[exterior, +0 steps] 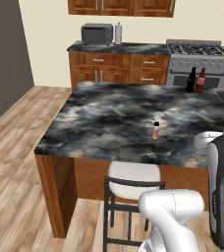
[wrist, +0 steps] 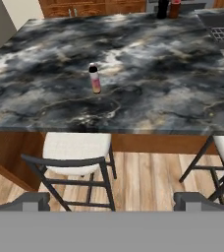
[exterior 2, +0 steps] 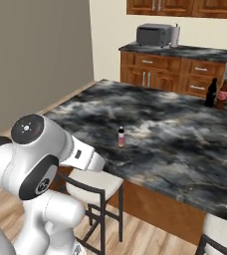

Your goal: Place the large bottle from the dining counter next to the other large bottle outside the sink, and place the small bottle from the dining counter next to the other small bottle inside the sink.

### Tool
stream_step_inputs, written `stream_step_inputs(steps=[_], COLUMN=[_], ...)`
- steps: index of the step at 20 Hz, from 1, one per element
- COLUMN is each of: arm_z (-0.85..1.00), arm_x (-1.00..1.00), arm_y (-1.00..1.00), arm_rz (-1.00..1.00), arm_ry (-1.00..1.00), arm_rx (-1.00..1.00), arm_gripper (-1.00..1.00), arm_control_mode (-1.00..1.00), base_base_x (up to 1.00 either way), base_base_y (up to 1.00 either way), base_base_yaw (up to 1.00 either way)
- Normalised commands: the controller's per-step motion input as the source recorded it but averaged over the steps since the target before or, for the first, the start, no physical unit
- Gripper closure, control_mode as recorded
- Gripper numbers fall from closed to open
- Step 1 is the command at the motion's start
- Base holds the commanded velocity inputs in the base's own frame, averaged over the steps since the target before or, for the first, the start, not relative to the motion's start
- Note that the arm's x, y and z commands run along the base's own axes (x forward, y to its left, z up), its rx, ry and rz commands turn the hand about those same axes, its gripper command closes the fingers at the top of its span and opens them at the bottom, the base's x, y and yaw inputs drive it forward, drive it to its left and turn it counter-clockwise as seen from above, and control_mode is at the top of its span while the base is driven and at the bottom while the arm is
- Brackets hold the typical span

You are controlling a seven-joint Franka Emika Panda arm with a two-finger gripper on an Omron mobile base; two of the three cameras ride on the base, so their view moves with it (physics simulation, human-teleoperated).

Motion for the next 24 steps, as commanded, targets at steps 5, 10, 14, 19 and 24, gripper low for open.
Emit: stream_step_inputs(steps=[5,10,14,19,24], arm_z=[0.0,0.0,0.0,0.0,0.0], arm_x=[0.0,0.0,0.0,0.0,0.0], arm_y=[0.0,0.0,0.0,0.0,0.0], arm_rz=[0.0,0.0,0.0,0.0,0.0], arm_ry=[0.0,0.0,0.0,0.0,0.0], arm_rx=[0.0,0.0,0.0,0.0,0.0], arm_gripper=[-1.0,-1.0,-1.0,-1.0,-1.0], arm_control_mode=[1.0,1.0,1.0,1.0,1.0], base_base_x=[-0.07,0.53,0.58,0.51,0.36], base_base_y=[-0.41,0.05,0.25,0.49,0.55], base_base_yaw=[-0.02,0.0,0.06,0.11,0.24])
